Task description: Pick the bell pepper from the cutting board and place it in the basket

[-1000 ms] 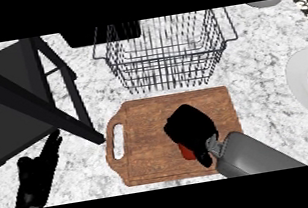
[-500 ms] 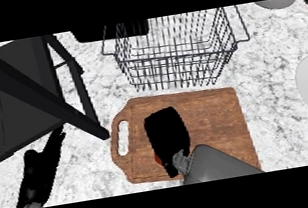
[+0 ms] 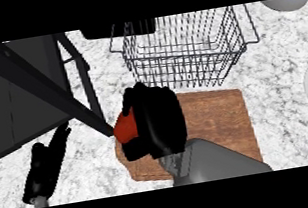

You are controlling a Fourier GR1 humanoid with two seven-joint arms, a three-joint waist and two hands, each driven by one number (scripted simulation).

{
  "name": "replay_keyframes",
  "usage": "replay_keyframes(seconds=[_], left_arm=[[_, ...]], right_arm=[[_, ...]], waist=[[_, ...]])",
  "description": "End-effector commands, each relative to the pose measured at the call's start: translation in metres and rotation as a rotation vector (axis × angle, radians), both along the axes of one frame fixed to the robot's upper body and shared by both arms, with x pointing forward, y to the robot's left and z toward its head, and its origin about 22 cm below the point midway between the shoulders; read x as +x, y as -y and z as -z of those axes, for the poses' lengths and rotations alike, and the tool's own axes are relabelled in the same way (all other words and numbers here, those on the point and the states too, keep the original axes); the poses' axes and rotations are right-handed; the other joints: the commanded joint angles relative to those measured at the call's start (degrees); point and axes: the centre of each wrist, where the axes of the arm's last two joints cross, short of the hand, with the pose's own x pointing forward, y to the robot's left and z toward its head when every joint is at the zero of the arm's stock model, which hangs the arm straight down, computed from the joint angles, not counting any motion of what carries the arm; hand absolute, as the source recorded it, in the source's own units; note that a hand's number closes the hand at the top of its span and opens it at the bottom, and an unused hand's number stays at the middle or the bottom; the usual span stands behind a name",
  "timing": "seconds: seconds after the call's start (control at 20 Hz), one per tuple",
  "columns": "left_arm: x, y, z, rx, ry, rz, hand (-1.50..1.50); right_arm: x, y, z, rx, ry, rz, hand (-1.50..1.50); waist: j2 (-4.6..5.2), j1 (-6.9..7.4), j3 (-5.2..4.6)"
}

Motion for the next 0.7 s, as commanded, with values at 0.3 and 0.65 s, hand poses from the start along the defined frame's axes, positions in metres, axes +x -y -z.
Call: replay_keyframes(seconds=[0.3,0.65], left_arm=[[-0.014,-0.002,0.022,-0.005,-0.139,-0.035,0.00],[-0.011,-0.011,0.016,-0.008,-0.134,-0.057,0.00]], right_arm=[[0.013,-0.024,-0.091,0.312,0.226,0.235,1.50],[0.035,-0.035,-0.157,0.349,0.274,0.341,1.50]], waist=[[-0.36,-0.71,-0.78],[-0.06,-1.25,-0.79]])
